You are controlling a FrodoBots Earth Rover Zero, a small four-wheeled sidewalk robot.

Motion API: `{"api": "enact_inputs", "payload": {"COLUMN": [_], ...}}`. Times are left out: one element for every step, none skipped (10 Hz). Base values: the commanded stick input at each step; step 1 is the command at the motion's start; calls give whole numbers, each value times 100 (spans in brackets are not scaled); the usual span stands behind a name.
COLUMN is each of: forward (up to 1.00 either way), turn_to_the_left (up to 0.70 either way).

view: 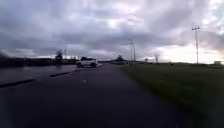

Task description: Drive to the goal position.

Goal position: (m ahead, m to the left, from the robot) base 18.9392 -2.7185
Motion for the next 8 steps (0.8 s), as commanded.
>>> {"api": "enact_inputs", "payload": {"forward": [70,70,70,70,70,70,70,70], "turn_to_the_left": [0,0,0,0,0,0,0,0]}}
